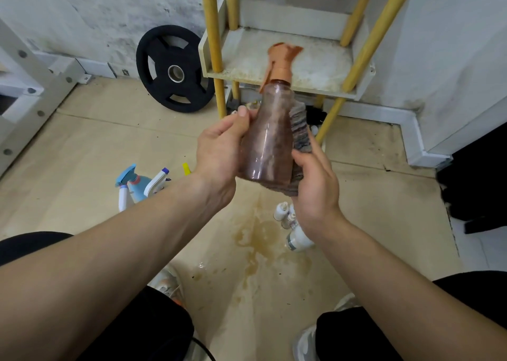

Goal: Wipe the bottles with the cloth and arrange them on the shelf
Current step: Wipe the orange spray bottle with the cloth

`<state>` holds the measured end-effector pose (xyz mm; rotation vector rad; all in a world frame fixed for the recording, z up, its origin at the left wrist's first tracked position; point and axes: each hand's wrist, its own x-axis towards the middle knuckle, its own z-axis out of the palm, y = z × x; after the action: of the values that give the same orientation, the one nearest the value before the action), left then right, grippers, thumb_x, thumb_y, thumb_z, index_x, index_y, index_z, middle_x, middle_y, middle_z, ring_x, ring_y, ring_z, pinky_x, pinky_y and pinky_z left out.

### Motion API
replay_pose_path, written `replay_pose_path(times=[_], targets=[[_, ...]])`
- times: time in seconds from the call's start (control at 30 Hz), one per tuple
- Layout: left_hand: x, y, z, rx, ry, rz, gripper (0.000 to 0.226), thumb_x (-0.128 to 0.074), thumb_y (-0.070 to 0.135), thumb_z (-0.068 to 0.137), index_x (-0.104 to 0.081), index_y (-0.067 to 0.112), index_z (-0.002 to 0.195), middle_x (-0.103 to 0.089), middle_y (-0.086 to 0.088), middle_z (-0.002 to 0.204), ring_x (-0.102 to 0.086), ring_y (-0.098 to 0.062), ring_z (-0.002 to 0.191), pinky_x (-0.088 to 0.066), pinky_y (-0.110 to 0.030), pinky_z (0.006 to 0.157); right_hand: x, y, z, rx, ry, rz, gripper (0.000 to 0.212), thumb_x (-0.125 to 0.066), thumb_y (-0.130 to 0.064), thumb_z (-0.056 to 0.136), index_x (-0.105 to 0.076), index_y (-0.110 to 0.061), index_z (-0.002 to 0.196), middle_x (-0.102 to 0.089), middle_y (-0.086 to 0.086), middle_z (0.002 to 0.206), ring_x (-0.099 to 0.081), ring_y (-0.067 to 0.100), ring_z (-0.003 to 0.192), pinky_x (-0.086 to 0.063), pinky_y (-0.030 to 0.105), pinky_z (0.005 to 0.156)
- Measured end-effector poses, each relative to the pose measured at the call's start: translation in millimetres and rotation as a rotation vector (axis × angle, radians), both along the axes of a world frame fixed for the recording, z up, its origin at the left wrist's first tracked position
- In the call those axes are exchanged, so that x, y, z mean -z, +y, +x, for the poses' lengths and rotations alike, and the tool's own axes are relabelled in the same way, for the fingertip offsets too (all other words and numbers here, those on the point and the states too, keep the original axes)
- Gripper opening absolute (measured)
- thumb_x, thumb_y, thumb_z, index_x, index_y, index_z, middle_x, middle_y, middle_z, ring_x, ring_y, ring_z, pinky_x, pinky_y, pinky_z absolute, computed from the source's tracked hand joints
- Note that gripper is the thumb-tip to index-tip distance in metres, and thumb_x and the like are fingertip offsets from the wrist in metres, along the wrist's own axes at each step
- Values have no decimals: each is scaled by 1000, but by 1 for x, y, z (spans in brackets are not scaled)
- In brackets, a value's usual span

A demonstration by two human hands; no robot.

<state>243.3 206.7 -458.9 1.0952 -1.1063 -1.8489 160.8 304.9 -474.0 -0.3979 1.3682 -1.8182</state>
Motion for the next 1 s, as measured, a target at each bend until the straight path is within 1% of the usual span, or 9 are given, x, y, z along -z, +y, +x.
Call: replay_pose_path(times=[0.07,0.2,0.37,0.47,0.67,0.73,0.83,0.93,1.0], targets=[[3,2,-2,49,10,-66,26,-56,24,103,-77,12,95,-75,-11,94,-68,-22,83,-58,-37,82,4,-2,-2,34,-101,18,31,-47,-10,105,-67,-32,112,-77,-18,91,-72,4,92,-57,37,89],[6,3,-2,164,26,-142,23,-56,22,103,-74,9,107,-71,-22,113,-67,-26,97,-54,-46,95,7,-6,-6,98,-189,-4,28,-49,-13,105,-66,-10,126,-75,5,107,-71,20,101,-56,38,88],[-1,7,-6,246,-99,-95,27,-53,38,104,-72,20,97,-76,-1,92,-70,-15,84,-55,-34,83,7,-6,-7,81,-294,-37,39,-50,-22,102,-60,-3,134,-63,23,135,-63,34,125,-49,53,107],[-3,8,-9,294,-183,-24,38,-51,49,102,-73,22,87,-78,3,84,-73,-13,79,-55,-30,84,7,-6,-8,100,-291,-47,38,-48,-21,102,-61,-3,134,-64,23,134,-63,36,125,-47,57,108],[-4,6,-11,317,-174,34,38,-57,51,98,-77,19,95,-79,-3,93,-75,-22,88,-58,-37,88,2,-8,-10,161,-230,0,32,-45,-15,106,-63,-3,130,-70,14,123,-67,29,118,-60,36,88],[-7,3,-10,318,-177,51,44,-65,50,93,-76,9,106,-78,-8,99,-75,-27,90,-59,-42,88,0,-9,-11,179,-202,11,25,-47,-15,106,-66,-6,120,-70,11,114,-66,31,120,-57,41,97],[-7,1,-7,303,-193,31,54,-72,52,87,-74,3,108,-78,-10,97,-75,-26,83,-61,-43,80,-2,-11,-12,199,-192,20,22,-50,-16,105,-67,-7,116,-69,9,110,-66,30,117,-51,48,105],[-7,-2,-5,251,-216,49,44,-73,52,87,-79,11,101,-79,-4,98,-75,-22,80,-62,-36,68,-3,-12,-13,223,-210,27,28,-54,-16,103,-64,-1,124,-69,11,118,-66,29,119,-52,51,105],[-5,-6,-2,238,-229,42,37,-72,48,89,-79,13,97,-78,-1,96,-70,-19,76,-57,-31,60,-6,-12,-14,210,-221,17,22,-55,-15,103,-65,-4,119,-70,9,110,-68,27,112,-55,46,101]])
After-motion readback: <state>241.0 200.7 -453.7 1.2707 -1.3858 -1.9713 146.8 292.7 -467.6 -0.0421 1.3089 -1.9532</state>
